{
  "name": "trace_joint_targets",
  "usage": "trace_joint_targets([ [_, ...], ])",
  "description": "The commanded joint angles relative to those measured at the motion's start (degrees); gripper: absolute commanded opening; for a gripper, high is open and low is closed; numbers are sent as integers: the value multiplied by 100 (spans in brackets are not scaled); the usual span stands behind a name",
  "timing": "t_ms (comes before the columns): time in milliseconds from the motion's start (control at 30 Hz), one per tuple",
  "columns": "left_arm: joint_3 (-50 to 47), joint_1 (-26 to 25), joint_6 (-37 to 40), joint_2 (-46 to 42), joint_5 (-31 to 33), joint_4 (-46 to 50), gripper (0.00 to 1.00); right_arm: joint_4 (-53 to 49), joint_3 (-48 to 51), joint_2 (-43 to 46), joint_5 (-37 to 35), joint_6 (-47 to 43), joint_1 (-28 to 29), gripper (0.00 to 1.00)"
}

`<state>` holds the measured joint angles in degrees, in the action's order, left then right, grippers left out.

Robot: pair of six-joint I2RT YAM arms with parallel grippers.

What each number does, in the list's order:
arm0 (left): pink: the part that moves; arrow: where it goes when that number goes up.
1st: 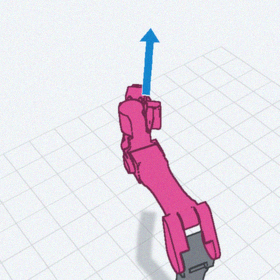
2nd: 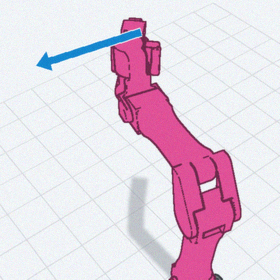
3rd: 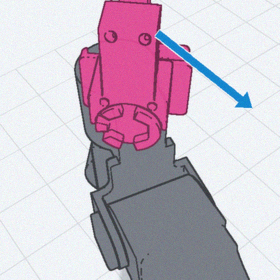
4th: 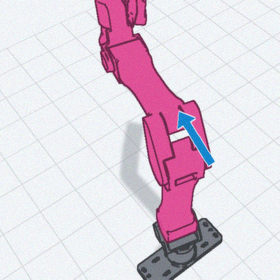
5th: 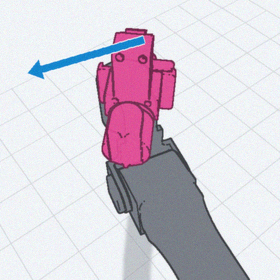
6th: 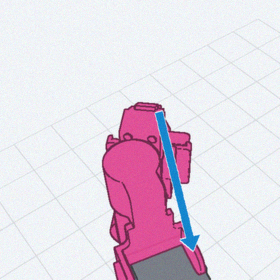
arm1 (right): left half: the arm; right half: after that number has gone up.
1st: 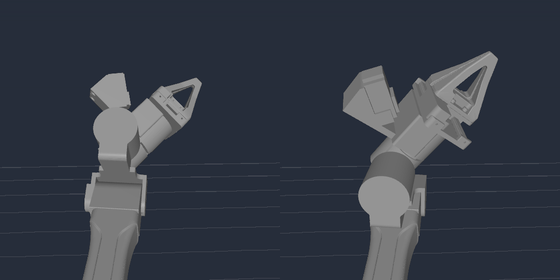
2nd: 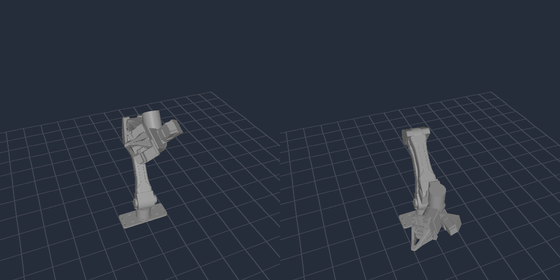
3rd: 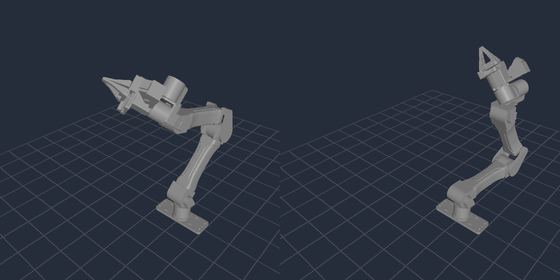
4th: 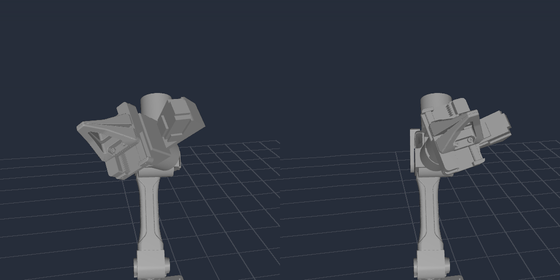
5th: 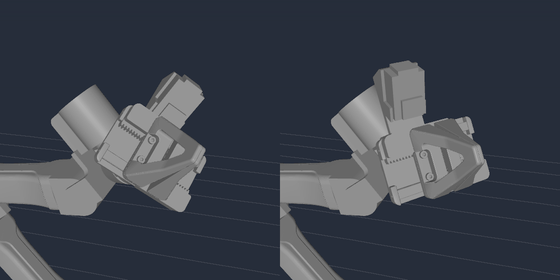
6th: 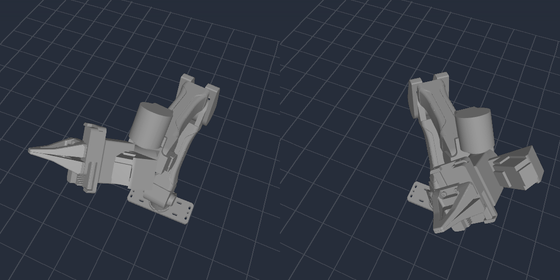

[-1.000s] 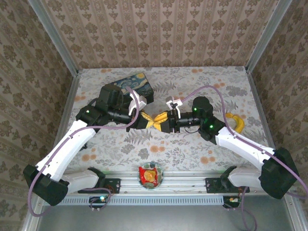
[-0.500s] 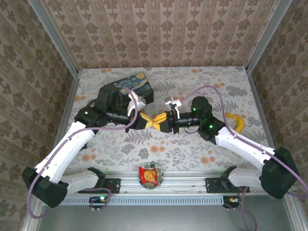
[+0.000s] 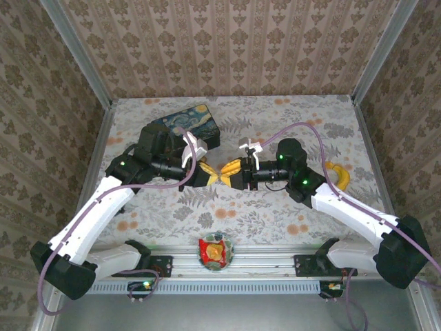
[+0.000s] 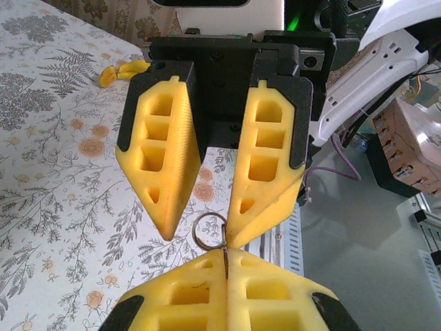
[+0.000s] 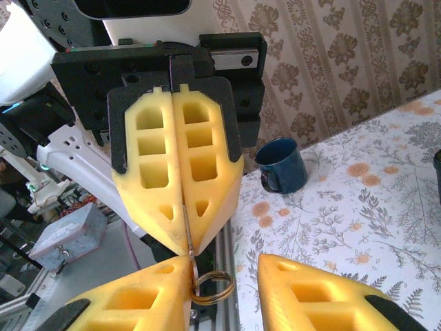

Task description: Unlock the padlock with the key

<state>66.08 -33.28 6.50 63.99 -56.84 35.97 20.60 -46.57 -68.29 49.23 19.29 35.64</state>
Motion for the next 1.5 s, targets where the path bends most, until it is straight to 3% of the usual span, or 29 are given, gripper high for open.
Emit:
trace_joint_targets([
  [0, -71, 14, -88, -97, -266, -97, 0, 90, -107, 13, 53, 28, -57, 32],
  [233, -70, 36, -156, -40, -310, -210, 0, 328, -46, 9, 324, 184, -31, 30],
  [367, -61, 41, -168, -27, -332, -246, 0, 308, -18, 46, 247, 192, -28, 43],
  [533, -62, 41, -172, -69, -328, -196, 0, -73, -50, 176, -36, -40, -33, 43],
  [767, -70, 49, -200, -57, -319, -231, 0, 84, -116, 130, 192, 67, -31, 34],
  [1133, -23, 67, -211, 44, -396, -265, 0, 286, -166, -39, 319, 211, 13, 29],
  [1267, -32, 67, -233, 70, -433, -289, 0, 252, -203, -42, 316, 182, 13, 22],
  [1400, -35, 67, -245, 45, -442, -292, 0, 128, -230, -26, 256, 93, 13, 25],
  [1467, -29, 69, -238, 35, -442, -292, 0, -40, -238, 19, 73, -4, 13, 32],
])
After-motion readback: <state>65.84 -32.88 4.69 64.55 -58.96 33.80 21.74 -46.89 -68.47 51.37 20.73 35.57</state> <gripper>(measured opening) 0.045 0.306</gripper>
